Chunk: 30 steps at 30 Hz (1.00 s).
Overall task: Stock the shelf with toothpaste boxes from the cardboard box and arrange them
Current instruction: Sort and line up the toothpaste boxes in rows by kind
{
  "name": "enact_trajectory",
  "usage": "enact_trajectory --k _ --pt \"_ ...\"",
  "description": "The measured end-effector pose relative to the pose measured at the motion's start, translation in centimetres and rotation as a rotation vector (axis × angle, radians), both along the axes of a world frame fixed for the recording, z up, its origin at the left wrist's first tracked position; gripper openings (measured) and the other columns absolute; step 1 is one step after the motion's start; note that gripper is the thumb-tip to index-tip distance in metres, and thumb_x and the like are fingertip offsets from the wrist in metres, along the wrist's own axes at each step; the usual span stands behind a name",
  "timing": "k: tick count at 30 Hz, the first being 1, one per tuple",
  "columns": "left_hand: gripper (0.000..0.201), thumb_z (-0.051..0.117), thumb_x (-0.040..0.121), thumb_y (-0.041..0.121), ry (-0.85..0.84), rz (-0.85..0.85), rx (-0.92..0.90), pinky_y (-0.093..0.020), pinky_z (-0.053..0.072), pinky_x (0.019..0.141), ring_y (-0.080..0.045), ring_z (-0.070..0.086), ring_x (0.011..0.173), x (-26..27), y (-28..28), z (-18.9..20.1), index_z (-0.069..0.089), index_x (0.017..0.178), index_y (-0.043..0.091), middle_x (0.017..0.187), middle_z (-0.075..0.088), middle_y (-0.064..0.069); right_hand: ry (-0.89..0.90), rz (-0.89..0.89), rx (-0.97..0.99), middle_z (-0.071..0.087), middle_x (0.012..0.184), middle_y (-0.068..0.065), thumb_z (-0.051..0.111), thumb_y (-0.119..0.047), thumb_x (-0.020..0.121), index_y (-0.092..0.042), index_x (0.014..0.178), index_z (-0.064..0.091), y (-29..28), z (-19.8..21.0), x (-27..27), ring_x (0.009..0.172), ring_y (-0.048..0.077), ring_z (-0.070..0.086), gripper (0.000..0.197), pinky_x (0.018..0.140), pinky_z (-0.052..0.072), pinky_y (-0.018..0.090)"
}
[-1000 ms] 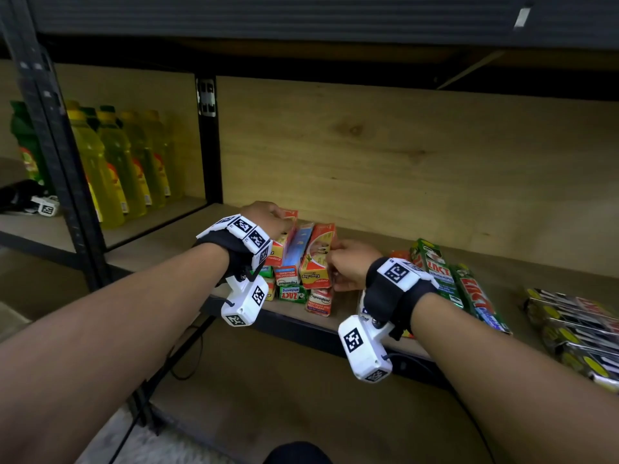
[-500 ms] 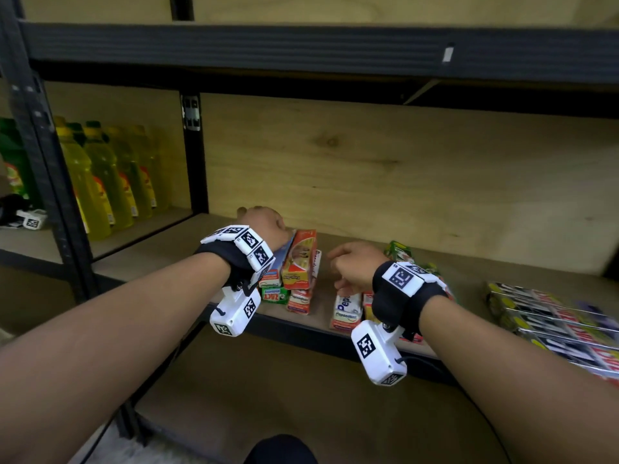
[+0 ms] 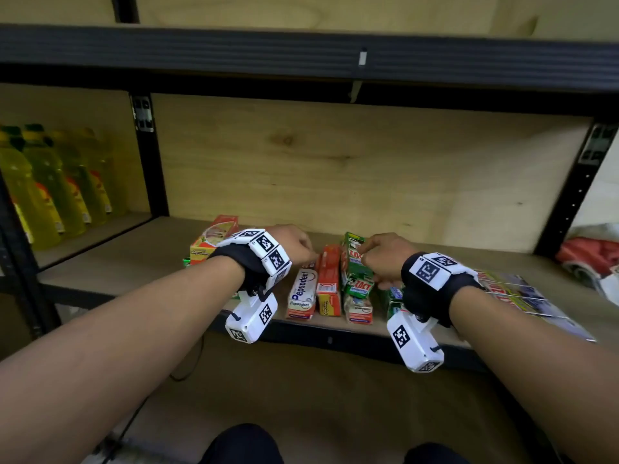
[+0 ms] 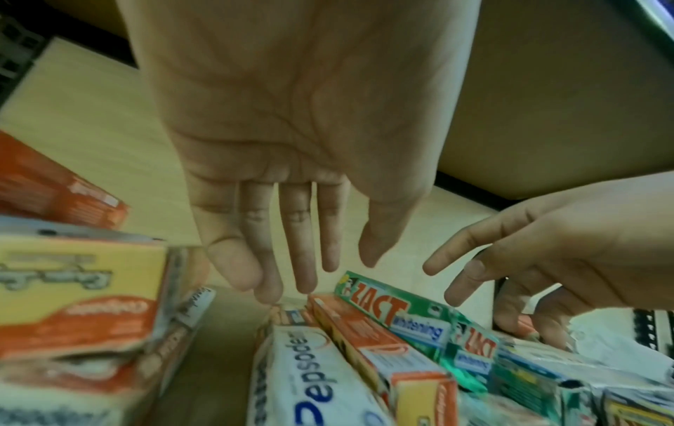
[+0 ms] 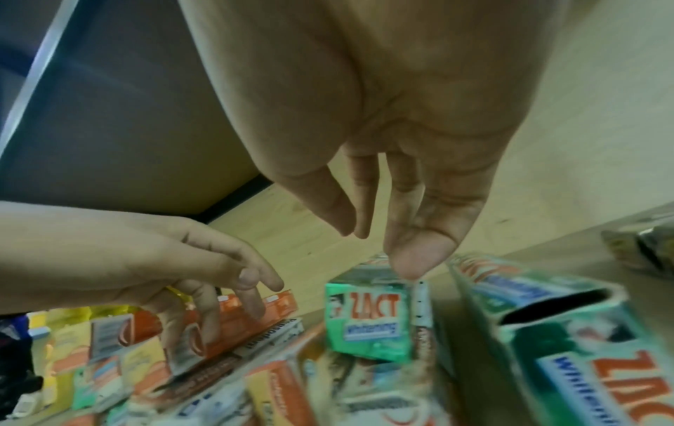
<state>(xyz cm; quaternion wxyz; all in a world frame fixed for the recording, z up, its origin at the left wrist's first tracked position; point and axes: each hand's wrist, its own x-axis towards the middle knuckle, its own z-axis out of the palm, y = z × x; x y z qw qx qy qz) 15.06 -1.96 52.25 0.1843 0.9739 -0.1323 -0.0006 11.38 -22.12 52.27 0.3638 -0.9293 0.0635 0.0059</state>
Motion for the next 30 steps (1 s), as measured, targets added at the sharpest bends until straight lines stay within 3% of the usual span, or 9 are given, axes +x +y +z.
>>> enact_trajectory --k 4,8,10,13,17,21,23,25,30 --pt "0.040 0.062 0.089 0.051 0.065 -0.070 0.055 -0.021 0.043 0.060 -0.010 0.057 0.072 0.2 -2.2 -1.6 0.065 0.118 0.024 0.107 0.067 0.003 0.055 0.012 -0.106 0.065 0.081 0.004 0.056 -0.028 0.096 -0.020 0.118 0.058 -1.4 -0.6 0.1 0.071 0.028 0.072 0.024 0.073 0.063 0.044" --pt "0.055 0.065 0.081 0.061 0.126 -0.094 0.117 -0.030 0.049 0.086 -0.019 0.060 0.102 1.2 -3.1 -3.0 0.063 0.124 0.026 0.125 0.062 0.002 0.065 0.016 -0.093 0.066 0.087 0.005 0.061 -0.039 0.094 -0.016 0.116 0.057 -1.3 -1.4 0.5 0.083 0.029 0.074 0.033 0.077 0.062 0.044" --pt "0.057 0.068 0.079 0.059 0.138 -0.095 0.119 -0.033 0.049 0.089 -0.021 0.061 0.104 1.4 -3.2 -3.1 0.064 0.123 0.023 0.124 0.064 -0.001 0.066 0.024 -0.106 0.066 0.081 0.004 0.062 -0.045 0.093 -0.017 0.104 0.057 -1.0 -1.5 0.7 0.082 0.030 0.075 0.031 0.079 0.062 0.041" --pt "0.056 0.069 0.080 0.056 0.143 -0.104 0.116 -0.037 0.049 0.092 -0.022 0.062 0.107 1.7 -3.3 -3.2 0.065 0.122 0.019 0.125 0.065 -0.004 0.080 0.040 -0.105 0.071 0.094 0.009 0.067 -0.053 0.087 -0.014 0.104 0.057 -0.3 -1.7 1.3 0.080 0.030 0.075 0.044 0.079 0.062 0.044" --pt "0.056 0.067 0.081 0.057 0.140 -0.116 0.139 -0.034 0.051 0.088 -0.019 0.064 0.101 1.7 -3.2 -3.2 0.065 0.124 0.021 0.126 0.065 -0.001 0.057 0.026 -0.008 0.073 0.093 0.011 0.077 -0.043 0.077 -0.011 0.096 0.062 0.1 -2.1 2.1 0.076 0.030 0.075 0.041 0.070 0.063 0.046" --pt "0.057 0.064 0.082 0.060 0.124 -0.105 0.166 -0.035 0.049 0.096 -0.022 0.061 0.110 1.5 -3.3 -3.3 0.066 0.123 0.020 0.122 0.065 0.000 0.048 -0.006 0.114 0.068 0.094 0.011 0.075 -0.028 0.083 -0.016 0.082 0.057 -0.7 -1.7 1.6 0.085 0.028 0.072 0.022 0.079 0.062 0.047" --pt "0.056 0.064 0.081 0.061 0.118 -0.092 0.166 -0.032 0.048 0.087 -0.022 0.062 0.098 1.4 -3.5 -3.5 0.070 0.112 0.016 0.103 0.063 0.000 0.041 -0.023 0.204 0.069 0.100 0.010 0.076 -0.025 0.084 -0.014 0.094 0.062 -1.4 -1.9 1.1 0.088 0.026 0.071 0.020 0.082 0.061 0.046" --pt "0.049 0.061 0.075 0.068 0.085 -0.062 0.198 -0.030 0.042 0.073 -0.020 0.053 0.080 1.5 -3.7 -3.7 0.062 0.090 0.021 0.090 0.053 0.003 -0.004 -0.040 0.262 0.070 0.113 0.012 0.078 -0.026 0.080 -0.015 0.113 0.066 -2.2 -2.0 0.7 0.101 0.031 0.070 0.037 0.085 0.059 0.050" --pt "0.049 0.056 0.057 0.075 0.056 -0.025 0.285 -0.029 0.042 0.062 -0.020 0.050 0.065 1.9 -4.8 -3.8 0.053 0.079 0.032 0.078 0.058 0.003 -0.025 -0.071 0.211 0.067 0.113 0.010 0.079 -0.025 0.076 -0.022 0.117 0.064 -4.4 -0.4 -0.7 0.093 0.033 0.072 0.043 0.074 0.062 0.049"
